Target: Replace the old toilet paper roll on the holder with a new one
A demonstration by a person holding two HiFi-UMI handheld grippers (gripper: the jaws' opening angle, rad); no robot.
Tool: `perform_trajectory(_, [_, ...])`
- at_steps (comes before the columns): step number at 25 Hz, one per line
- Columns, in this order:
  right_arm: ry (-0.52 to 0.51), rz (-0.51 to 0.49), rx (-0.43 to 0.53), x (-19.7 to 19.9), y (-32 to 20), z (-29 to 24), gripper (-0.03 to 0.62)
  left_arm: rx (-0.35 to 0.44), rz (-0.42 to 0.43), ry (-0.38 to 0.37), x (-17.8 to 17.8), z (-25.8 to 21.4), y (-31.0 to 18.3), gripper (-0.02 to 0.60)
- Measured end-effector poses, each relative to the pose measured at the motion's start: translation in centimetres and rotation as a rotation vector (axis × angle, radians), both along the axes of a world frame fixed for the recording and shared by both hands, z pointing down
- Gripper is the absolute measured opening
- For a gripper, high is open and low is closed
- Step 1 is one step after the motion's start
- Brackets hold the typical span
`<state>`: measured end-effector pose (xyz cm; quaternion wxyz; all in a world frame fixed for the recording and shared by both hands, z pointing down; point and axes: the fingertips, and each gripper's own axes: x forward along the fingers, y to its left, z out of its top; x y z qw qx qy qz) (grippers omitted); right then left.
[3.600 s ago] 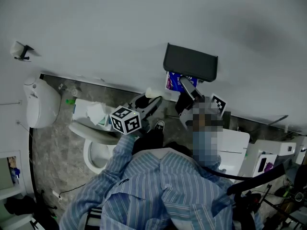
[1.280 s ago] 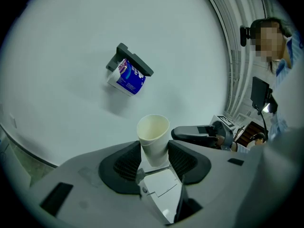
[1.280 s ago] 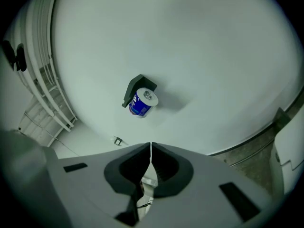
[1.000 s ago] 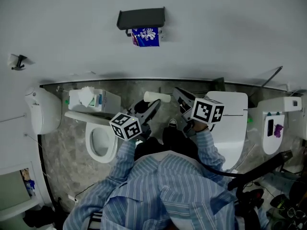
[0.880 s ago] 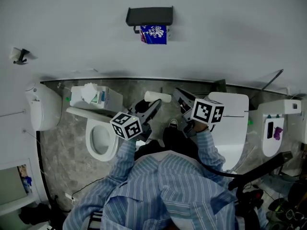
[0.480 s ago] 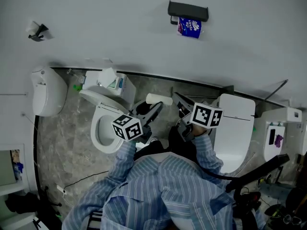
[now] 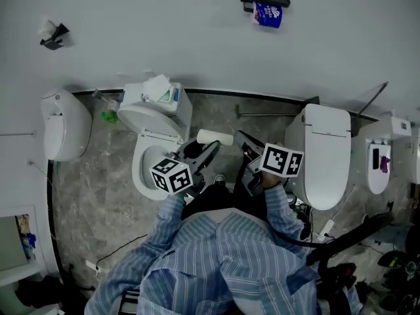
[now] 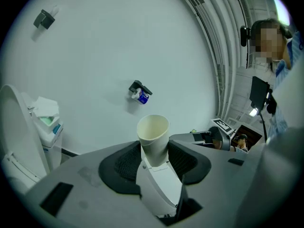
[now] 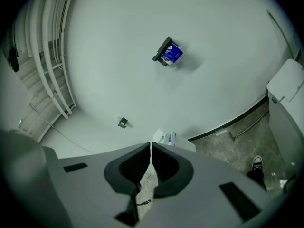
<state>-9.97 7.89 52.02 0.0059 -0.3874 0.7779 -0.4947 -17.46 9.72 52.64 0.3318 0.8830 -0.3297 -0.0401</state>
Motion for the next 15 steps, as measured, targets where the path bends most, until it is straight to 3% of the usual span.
perform_trajectory(9, [0.09,0.039,0.023,1.3,4.0,-0.8,0.015,0.042,0.053,0.058,1.4,-1.1,3.0,0.181])
perform_trajectory(15, [0.129,0.016,0.04,2.7,6.7,-1.2,0.015,0.049,0.016,0.069,1.9,-1.9,4.7,0.181])
